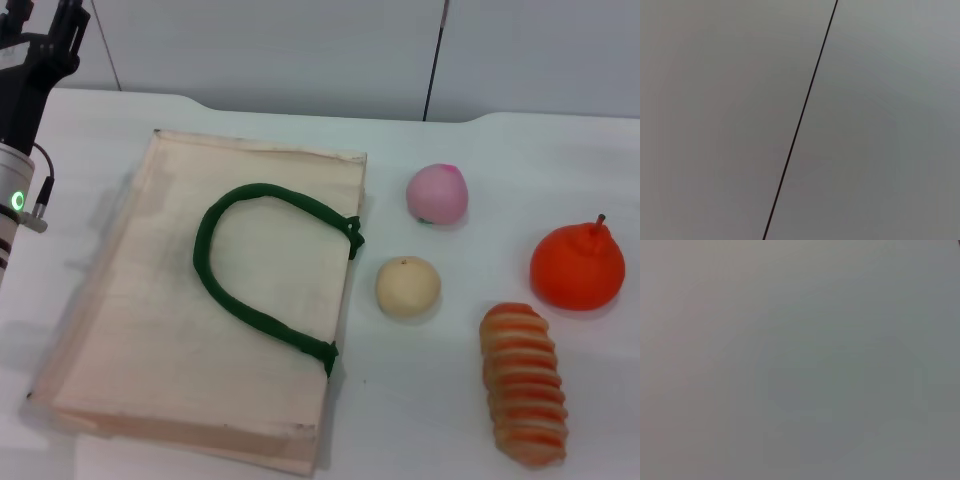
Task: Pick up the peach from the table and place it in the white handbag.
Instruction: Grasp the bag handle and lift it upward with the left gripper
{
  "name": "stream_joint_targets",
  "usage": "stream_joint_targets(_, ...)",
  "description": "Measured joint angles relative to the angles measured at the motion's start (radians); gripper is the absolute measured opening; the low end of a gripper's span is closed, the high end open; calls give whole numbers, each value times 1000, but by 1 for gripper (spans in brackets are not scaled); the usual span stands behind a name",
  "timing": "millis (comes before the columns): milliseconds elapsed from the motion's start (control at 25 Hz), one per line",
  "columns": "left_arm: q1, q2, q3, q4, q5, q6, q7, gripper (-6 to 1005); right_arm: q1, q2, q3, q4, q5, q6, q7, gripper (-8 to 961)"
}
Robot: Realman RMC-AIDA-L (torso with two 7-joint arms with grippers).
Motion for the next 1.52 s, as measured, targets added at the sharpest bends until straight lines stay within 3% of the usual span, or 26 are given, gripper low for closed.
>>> stream_joint_targets(600, -1, -2, -14, 0, -8, -15, -9, 706, 0, 0, 0, 0, 2, -2, 0, 883)
stream_joint_targets(800, -5, 7, -7, -27, 19, -106, -203, 706, 0, 0, 0, 0, 2, -14, 0, 880)
stream_joint_targets(1080, -93, 26, 146, -355, 283, -100, -664, 706, -3, -1, 0, 0, 3, -25, 0, 876)
stream_joint_targets(1200, -149, 46, 169, -541, 491, -25, -880, 706, -3, -1, 0, 0, 2, -26, 0, 874)
stream_joint_targets(1240, -149, 46, 169, -541, 491, -25, -880, 707, -3, -2, 0, 0, 1, -26, 0, 874)
stream_joint_targets(1400, -214, 75, 169, -711, 733, 78, -1046, 707, -3, -3, 0, 0, -1, -26, 0, 871)
stream_joint_targets(1520, -249, 80, 171, -806, 853, 146, -1099, 707, -4, -3, 0, 0, -1, -26, 0, 869)
